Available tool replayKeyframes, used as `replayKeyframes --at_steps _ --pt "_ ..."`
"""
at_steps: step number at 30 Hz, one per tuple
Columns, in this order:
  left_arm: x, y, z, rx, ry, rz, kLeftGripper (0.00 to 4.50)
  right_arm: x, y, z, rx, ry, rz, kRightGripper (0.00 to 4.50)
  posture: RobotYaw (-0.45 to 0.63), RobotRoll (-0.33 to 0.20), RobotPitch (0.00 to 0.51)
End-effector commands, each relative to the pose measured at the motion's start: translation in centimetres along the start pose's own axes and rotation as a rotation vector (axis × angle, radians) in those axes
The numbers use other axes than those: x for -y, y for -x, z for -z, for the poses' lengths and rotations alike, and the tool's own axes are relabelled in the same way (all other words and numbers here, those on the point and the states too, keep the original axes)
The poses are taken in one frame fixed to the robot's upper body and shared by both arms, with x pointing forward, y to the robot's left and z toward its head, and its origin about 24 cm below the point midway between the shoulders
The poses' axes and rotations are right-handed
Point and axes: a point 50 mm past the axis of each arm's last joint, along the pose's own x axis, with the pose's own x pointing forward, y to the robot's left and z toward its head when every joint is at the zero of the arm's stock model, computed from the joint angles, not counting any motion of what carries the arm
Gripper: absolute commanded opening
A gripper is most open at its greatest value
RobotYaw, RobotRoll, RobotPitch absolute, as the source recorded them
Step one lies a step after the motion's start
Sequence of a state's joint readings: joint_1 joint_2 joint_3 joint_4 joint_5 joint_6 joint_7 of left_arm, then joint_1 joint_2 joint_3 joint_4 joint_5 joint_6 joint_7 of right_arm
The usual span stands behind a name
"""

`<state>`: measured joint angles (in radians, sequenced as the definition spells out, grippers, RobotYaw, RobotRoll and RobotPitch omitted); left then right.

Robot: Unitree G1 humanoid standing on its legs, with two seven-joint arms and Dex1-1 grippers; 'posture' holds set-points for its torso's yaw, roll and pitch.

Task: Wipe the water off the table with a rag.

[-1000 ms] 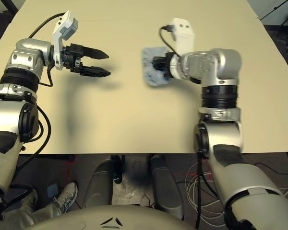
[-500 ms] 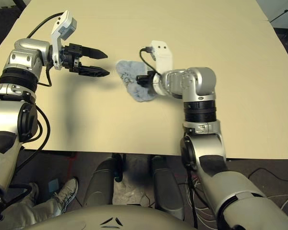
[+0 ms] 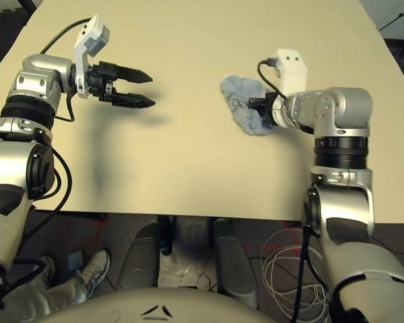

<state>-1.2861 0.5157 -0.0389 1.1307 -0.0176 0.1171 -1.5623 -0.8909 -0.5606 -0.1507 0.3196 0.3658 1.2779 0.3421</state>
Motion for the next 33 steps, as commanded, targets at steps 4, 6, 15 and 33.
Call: replayKeyframes --at_steps 4,6,15,33 --pt "0.0 -0.2 -0.1 -0.002 -0.001 0.005 4.5 2.0 -0.7 0.9 -0.004 0.008 0.056 0.11 -0.03 0.0 0.249" --pt "-0.1 -0.3 -0.1 0.01 0.0 -0.003 4.5 1.8 -0.7 0.8 0.017 0.023 0.036 0.85 -0.03 0.0 0.246" --pt "-2.6 0.9 -0.8 0.259 -0.04 -0.554 4.5 2.2 1.4 -3.6 0.468 0.143 0.017 3.99 -0.01 0.0 0.237" --pt "-2.8 2.2 7.1 0.295 0.123 -1.202 4.5 7.8 -0.1 -3.2 0.693 0.143 0.167 4.46 0.04 0.0 0.257"
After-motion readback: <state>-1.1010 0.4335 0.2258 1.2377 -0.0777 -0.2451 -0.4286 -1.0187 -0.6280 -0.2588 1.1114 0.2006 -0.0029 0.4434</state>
